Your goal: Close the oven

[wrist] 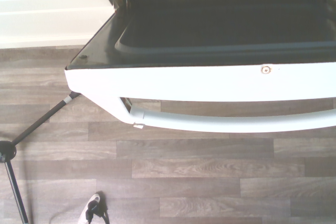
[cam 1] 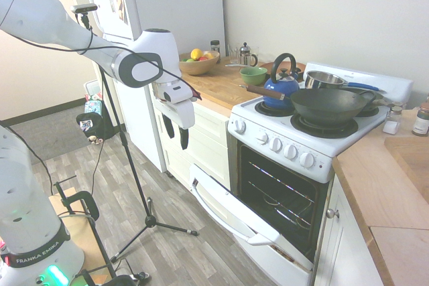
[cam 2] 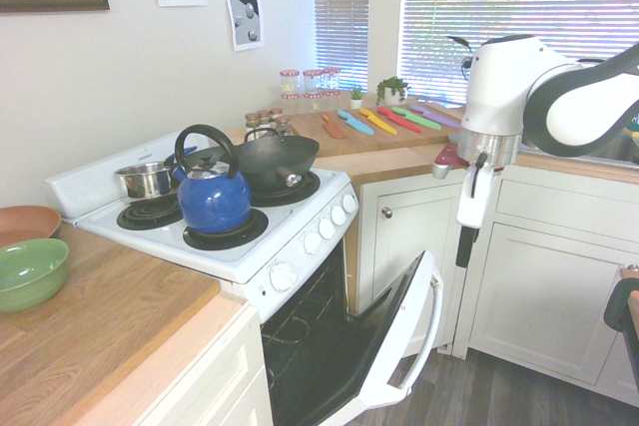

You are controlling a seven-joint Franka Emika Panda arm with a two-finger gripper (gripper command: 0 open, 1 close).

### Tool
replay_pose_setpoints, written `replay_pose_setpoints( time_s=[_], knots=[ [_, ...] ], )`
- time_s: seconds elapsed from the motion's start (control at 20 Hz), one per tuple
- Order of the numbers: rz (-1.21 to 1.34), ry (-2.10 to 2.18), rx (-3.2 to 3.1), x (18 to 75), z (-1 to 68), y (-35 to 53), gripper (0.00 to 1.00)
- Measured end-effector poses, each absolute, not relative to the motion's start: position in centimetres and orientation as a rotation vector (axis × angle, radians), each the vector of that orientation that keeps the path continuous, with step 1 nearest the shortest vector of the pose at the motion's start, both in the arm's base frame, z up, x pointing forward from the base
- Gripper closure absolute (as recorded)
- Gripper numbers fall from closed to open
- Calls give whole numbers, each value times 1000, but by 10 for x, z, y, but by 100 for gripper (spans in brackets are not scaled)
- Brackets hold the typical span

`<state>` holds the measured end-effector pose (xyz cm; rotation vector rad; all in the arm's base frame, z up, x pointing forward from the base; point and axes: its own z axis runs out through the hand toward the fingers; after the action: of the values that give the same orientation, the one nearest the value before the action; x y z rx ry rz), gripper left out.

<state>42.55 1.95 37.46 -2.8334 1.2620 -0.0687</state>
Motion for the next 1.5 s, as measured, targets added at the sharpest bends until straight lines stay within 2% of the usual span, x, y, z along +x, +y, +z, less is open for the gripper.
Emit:
replay_pose_setpoints(
  time_s=[0.25, 0.75, 1.5],
  knots=[
    [-22, 1335, -2846, 428, 354, 10, 0],
    [230, 1319, -2844, 439, 209, -3, 0],
    [42, 1248, -2889, 492, 121, -11, 0]
  ],
)
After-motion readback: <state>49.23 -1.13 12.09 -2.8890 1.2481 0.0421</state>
